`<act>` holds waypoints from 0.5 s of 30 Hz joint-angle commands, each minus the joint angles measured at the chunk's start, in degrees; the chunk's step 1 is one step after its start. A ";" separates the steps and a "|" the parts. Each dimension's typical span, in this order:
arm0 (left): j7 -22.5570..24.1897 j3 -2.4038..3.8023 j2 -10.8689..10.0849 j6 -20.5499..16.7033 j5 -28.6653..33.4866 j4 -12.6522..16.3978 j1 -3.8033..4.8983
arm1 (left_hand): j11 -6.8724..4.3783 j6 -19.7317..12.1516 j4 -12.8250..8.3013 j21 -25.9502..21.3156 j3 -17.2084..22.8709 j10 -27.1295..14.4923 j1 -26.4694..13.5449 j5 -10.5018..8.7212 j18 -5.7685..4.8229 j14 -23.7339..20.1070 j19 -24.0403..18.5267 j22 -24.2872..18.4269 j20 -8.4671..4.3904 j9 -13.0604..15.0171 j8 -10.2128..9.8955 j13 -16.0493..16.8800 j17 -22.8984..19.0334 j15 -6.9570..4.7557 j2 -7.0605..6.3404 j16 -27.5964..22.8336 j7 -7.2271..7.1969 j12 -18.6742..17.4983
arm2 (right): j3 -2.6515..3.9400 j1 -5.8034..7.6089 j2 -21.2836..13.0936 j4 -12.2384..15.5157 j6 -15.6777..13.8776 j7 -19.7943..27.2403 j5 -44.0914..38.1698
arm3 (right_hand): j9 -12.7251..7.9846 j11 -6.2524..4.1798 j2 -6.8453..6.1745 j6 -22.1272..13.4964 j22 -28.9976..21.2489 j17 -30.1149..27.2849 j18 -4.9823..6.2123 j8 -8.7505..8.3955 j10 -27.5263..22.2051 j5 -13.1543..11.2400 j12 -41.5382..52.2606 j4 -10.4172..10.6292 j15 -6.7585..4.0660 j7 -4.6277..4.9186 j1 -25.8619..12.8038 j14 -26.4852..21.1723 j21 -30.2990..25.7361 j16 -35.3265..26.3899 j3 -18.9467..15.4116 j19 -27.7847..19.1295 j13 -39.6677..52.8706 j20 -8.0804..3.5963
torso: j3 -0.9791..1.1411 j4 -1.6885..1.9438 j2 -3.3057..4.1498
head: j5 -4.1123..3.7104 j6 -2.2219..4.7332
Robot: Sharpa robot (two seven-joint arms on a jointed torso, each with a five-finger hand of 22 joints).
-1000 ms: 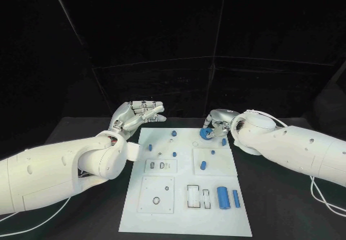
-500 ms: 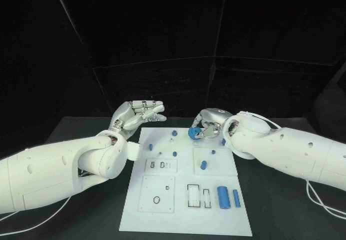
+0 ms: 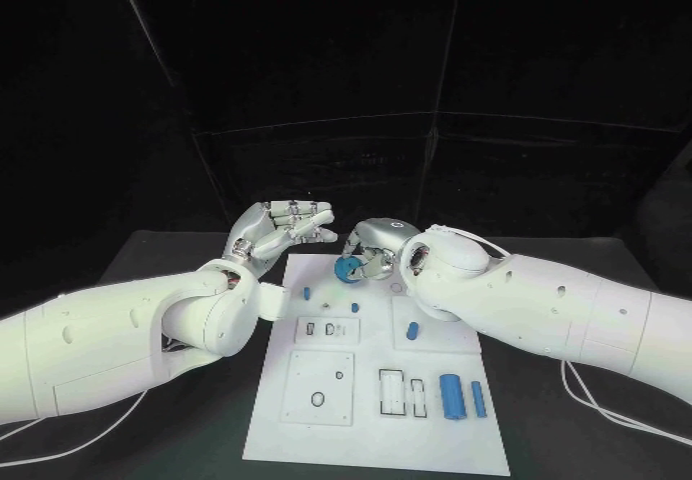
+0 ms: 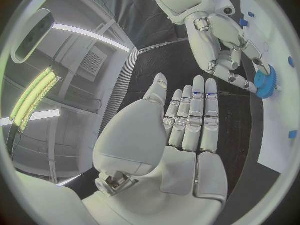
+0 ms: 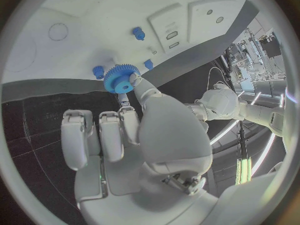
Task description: Assemble the parts on the task board
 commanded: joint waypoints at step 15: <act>0.41 0.06 0.31 0.41 -0.33 0.07 0.11 | 0.18 0.19 -0.52 -0.35 0.01 0.12 0.22 -0.14 0.81 0.31 0.49 -0.11 0.07 -0.08 -0.32 -0.10 0.10 0.27 0.49 -0.39 0.07 -0.29 | -0.37 -1.39 4.57 -6.61 2.12 0.49 -2.51 | 0.16 0.00 -0.40 4.25 12.94 7.15 -0.33 -0.72 -0.57 -0.69 -0.73 -0.20 -0.38 -1.75 -0.67 4.40 0.29 0.13 0.79 4.37 3.18 -0.48 | 0.10 -0.12 -0.02 | 0.43 -0.70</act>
